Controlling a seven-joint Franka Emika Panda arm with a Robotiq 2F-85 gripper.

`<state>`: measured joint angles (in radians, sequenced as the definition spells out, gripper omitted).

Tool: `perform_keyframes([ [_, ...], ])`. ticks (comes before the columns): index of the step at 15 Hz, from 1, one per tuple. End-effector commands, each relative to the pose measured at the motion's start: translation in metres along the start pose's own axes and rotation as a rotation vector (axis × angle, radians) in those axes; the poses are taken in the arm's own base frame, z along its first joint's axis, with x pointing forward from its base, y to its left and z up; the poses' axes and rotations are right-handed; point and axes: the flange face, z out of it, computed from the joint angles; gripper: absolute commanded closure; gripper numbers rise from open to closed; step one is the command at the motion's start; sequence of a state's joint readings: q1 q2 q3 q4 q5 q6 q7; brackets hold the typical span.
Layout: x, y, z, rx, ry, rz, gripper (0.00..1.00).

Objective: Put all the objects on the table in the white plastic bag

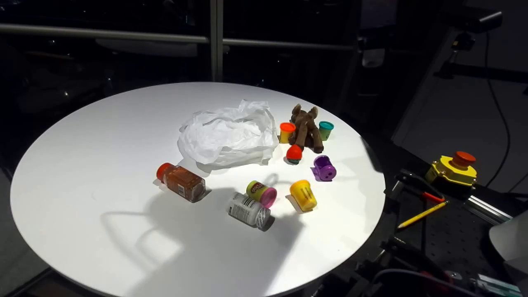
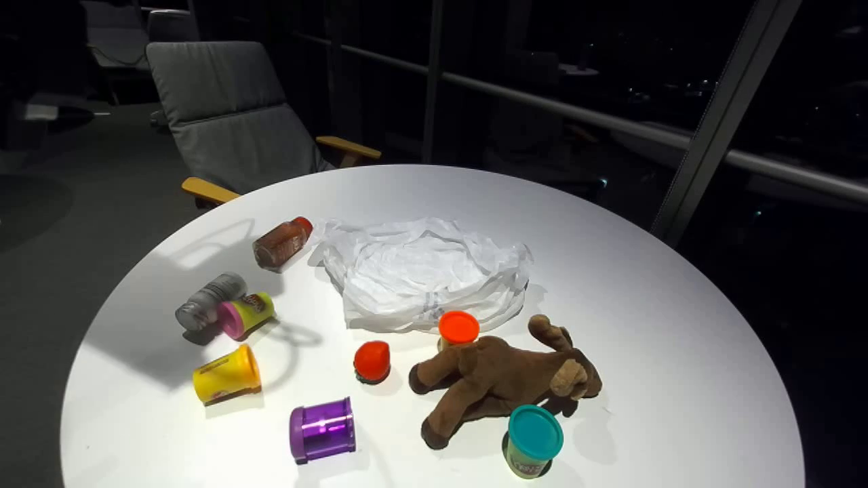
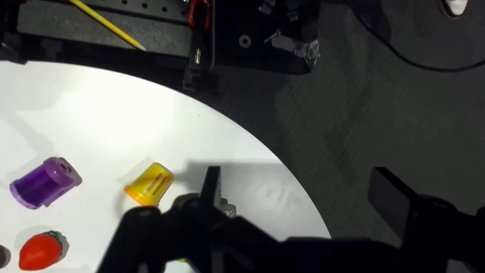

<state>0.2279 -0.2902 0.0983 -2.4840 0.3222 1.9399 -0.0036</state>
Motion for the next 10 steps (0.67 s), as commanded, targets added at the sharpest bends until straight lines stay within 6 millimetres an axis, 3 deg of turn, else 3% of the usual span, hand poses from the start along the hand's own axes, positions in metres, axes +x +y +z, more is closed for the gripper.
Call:
perform_keyframes([
  [1, 0.062, -0.018, 0.007, -0.012, 0.053, -0.016, 0.00],
  [3, 0.100, -0.028, 0.026, -0.040, 0.077, -0.028, 0.00],
  [7, 0.160, -0.043, 0.087, -0.145, 0.068, -0.068, 0.00],
  [10, 0.202, -0.051, 0.129, -0.244, 0.157, -0.126, 0.00],
])
